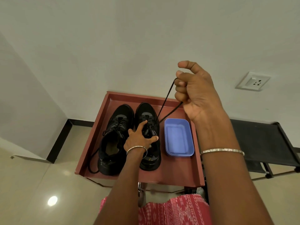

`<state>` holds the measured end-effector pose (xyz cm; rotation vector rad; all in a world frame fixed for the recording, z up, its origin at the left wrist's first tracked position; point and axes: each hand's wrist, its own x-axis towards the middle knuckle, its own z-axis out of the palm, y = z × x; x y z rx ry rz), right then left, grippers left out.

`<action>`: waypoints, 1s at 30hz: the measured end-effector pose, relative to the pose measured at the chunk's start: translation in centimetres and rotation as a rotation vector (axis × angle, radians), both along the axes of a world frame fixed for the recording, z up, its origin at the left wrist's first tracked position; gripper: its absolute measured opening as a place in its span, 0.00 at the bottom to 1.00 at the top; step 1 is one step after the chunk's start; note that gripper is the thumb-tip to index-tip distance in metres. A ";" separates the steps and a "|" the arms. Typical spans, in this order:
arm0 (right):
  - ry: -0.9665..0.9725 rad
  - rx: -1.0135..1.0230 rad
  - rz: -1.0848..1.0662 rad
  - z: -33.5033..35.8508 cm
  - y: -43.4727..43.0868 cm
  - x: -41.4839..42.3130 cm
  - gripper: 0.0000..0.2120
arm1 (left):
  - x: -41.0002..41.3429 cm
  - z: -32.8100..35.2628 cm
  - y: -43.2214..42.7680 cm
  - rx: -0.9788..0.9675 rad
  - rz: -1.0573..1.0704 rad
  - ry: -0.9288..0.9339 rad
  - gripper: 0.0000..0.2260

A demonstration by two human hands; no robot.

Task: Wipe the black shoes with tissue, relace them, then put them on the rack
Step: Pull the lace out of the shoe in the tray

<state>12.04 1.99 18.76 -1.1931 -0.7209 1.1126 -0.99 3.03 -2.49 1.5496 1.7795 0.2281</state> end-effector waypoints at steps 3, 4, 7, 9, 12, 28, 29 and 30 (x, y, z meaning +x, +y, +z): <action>0.042 0.055 0.003 0.6 0.2 -0.7 0.13 | 0.1 -0.3 0.0 0.002 -0.015 0.057 0.36; 0.050 0.069 0.005 0.5 0.3 -0.9 0.13 | 0.1 -0.3 0.1 0.004 -0.019 0.072 0.35; 0.062 0.092 0.000 -0.2 0.2 -1.2 0.12 | 0.2 -0.5 0.2 -0.004 -0.034 0.092 0.35; 0.028 0.103 0.014 -0.6 -0.1 -1.2 0.10 | 0.1 0.0 0.1 -0.006 -0.071 0.120 0.36; -0.079 0.124 0.048 -1.1 -1.1 -1.1 0.08 | -0.4 1.0 0.0 -0.039 -0.139 0.095 0.40; -1.256 -0.523 0.197 -19.5 -6.3 -5.9 0.40 | -5.5 17.1 -0.8 -0.030 0.177 -0.516 0.18; -1.283 -0.531 0.197 -19.7 -5.6 -6.3 0.43 | -5.4 18.0 -0.7 0.002 0.163 -0.519 0.18; -1.295 -0.545 0.189 -19.9 -5.0 -6.6 0.46 | -5.3 18.7 -0.6 0.034 0.153 -0.528 0.17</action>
